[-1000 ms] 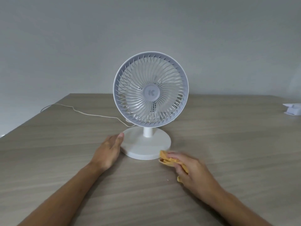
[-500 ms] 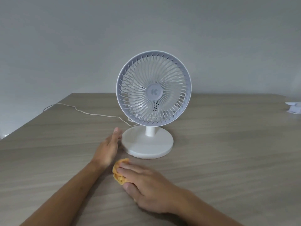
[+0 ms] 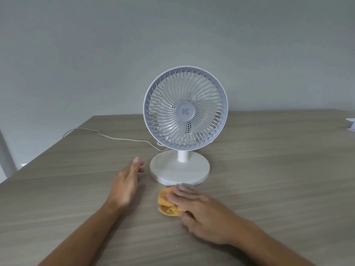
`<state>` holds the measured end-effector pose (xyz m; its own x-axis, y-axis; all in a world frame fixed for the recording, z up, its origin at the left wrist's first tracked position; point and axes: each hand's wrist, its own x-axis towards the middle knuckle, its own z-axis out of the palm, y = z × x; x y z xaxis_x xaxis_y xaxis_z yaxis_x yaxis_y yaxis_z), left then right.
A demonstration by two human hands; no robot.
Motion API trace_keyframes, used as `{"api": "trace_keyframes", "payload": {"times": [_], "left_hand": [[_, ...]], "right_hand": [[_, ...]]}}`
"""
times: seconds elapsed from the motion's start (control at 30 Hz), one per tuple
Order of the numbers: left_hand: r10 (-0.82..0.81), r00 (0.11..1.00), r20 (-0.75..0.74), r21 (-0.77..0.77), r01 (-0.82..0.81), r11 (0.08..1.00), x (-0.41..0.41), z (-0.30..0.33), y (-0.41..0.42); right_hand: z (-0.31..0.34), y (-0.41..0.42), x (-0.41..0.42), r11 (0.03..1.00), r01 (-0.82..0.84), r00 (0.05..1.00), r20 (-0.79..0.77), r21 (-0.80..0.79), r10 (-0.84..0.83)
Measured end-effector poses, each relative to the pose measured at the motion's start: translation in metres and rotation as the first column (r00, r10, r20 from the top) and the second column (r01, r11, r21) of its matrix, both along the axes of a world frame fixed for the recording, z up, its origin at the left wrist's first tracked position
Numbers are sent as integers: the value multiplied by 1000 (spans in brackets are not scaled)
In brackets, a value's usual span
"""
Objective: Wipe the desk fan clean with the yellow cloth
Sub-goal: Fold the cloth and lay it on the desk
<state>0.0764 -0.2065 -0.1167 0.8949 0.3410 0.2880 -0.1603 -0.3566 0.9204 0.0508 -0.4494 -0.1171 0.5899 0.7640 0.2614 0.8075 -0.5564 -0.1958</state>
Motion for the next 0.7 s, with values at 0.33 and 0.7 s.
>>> {"api": "trace_keyframes", "payload": {"times": [0.33, 0.7], "left_hand": [[-8, 1000, 28, 179, 3, 984, -22, -1, -9], [-153, 987, -56, -342, 125, 931, -56, 12, 4]], "right_hand": [[-9, -18, -9, 957, 282, 959, -1, 69, -283], [-3, 99, -65, 969, 193, 976, -132, 156, -173]]}}
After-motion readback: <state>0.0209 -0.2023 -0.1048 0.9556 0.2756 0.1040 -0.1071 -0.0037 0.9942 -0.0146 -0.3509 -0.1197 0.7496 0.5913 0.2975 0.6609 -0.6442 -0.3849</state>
